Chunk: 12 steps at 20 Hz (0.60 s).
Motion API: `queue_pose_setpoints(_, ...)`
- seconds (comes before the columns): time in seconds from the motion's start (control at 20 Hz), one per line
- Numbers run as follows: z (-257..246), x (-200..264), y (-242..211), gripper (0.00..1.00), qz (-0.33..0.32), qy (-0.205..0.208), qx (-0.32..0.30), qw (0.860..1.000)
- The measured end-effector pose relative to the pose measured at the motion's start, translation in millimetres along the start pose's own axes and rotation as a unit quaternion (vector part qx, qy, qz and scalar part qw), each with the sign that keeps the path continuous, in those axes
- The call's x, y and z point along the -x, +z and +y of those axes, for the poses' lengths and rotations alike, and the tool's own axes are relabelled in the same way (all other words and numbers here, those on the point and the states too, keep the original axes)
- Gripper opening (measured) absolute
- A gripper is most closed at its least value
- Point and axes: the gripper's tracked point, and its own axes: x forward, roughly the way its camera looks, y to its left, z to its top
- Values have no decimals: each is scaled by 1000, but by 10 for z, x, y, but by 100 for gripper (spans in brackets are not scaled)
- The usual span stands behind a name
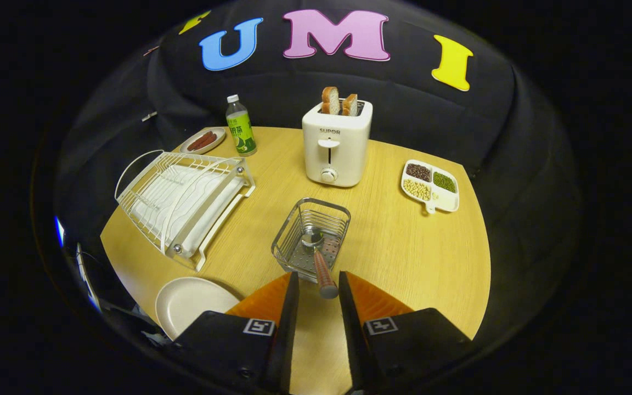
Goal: Take the plate from the dish rack, then take the spoon from the basket and place it into the plate.
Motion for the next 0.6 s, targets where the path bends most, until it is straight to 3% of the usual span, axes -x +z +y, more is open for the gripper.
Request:
queue_pose_setpoints(0.3,22,-61,41,16,7,9,-16,1000)
queue_pose_setpoints(0.6,9,133,146,10,-16,-12,-22,1000)
